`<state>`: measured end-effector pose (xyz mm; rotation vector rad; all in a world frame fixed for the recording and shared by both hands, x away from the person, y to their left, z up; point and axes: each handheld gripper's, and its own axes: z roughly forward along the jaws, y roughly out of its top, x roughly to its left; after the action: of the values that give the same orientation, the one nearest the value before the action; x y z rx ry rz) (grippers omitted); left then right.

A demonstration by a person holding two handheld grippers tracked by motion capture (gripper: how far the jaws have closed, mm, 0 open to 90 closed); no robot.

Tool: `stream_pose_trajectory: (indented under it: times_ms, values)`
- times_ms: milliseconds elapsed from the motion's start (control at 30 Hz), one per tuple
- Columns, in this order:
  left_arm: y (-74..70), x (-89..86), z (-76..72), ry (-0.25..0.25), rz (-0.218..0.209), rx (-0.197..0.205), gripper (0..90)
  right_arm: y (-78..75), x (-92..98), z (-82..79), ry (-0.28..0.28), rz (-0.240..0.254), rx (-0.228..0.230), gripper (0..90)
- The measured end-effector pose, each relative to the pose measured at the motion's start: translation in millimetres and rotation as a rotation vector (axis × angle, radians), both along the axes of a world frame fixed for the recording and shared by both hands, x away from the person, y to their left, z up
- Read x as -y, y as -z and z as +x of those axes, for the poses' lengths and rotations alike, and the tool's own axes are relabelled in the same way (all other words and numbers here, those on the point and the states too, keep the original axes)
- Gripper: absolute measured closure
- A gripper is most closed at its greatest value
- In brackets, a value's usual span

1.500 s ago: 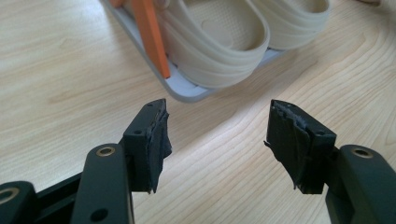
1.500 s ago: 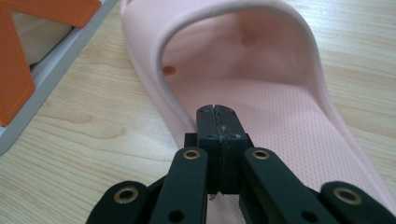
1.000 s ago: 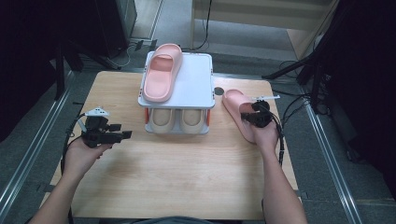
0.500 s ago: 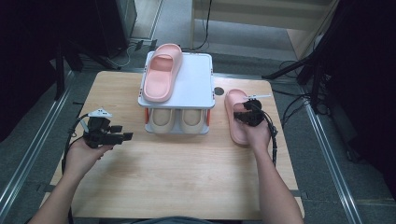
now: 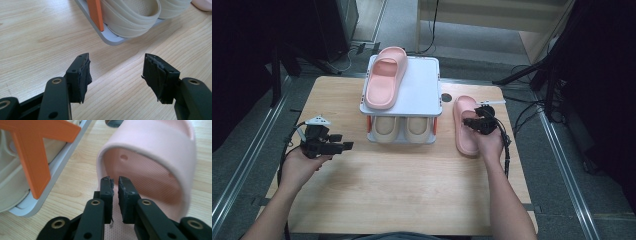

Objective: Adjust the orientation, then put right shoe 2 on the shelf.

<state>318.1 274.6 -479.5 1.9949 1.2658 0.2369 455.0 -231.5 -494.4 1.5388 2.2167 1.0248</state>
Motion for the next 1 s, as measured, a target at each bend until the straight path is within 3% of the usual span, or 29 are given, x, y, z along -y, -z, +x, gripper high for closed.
stream_pose_trajectory:
  times_ms: [167,400,633,1000]
  values:
    - [1.6,-0.9,4.4,-0.005,-0.006,-0.007,38.9,-5.1,4.0,-4.2,-0.008,0.040,-0.004,74.5]
    - [1.1,-2.9,16.5,-0.018,-0.024,-0.010,39.1,-6.8,9.6,-16.8,-0.031,-0.010,0.021,62.9]
    - [2.8,-5.9,25.0,-0.024,-0.026,-0.016,39.4,-9.3,23.3,-24.8,0.007,0.003,0.044,60.5]
    - [5.1,-7.7,20.8,-0.034,-0.029,-0.022,39.4,-11.4,40.8,-21.3,0.060,0.020,0.069,60.0]
